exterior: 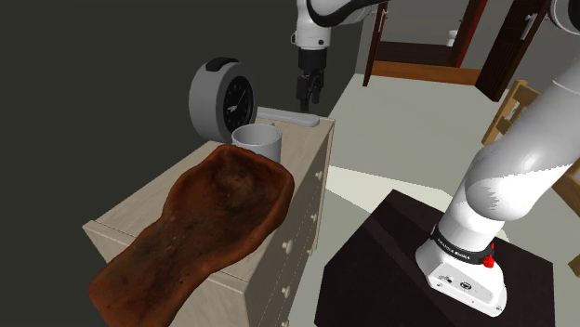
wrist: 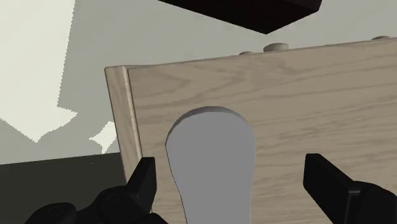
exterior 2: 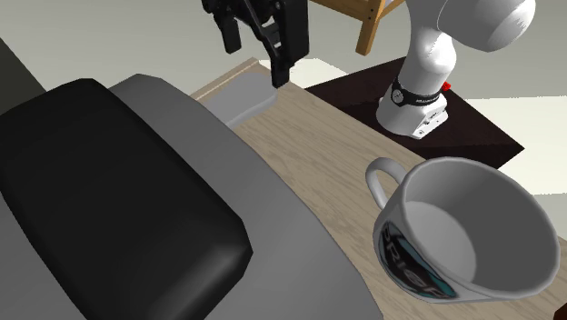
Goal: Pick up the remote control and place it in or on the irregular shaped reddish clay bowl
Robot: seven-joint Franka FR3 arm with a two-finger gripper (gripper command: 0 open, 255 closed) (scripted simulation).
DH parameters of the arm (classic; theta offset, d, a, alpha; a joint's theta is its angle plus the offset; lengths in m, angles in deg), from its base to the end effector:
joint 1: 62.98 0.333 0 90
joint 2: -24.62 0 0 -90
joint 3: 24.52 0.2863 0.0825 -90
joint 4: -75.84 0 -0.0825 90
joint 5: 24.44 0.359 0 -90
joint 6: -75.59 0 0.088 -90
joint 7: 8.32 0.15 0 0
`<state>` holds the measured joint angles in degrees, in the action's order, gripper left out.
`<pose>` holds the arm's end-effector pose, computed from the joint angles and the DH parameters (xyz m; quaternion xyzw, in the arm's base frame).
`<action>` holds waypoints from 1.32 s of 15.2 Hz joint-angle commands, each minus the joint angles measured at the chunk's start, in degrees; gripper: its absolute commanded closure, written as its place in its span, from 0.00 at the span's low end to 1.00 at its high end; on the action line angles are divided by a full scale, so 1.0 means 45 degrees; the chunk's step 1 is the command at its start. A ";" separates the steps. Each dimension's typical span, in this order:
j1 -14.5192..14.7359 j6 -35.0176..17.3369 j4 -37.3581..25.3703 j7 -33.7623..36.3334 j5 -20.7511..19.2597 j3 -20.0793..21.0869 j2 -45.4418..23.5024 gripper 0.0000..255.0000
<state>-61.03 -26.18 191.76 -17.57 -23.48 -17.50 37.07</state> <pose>0.4645 0.0779 0.4736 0.9878 0.1549 -0.0156 0.0049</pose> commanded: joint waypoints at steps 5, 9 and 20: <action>0.0175 -0.0117 -0.3001 -0.0051 -0.0497 0.0287 -0.2835 0.00; 0.0179 -0.0625 -0.2547 -0.0046 -0.0509 0.0281 -0.2886 0.00; 0.0174 -0.1392 -0.1850 -0.0035 -0.0525 0.0275 -0.2958 0.00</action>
<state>-60.25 -32.44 183.43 -17.73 -25.85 -16.26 23.76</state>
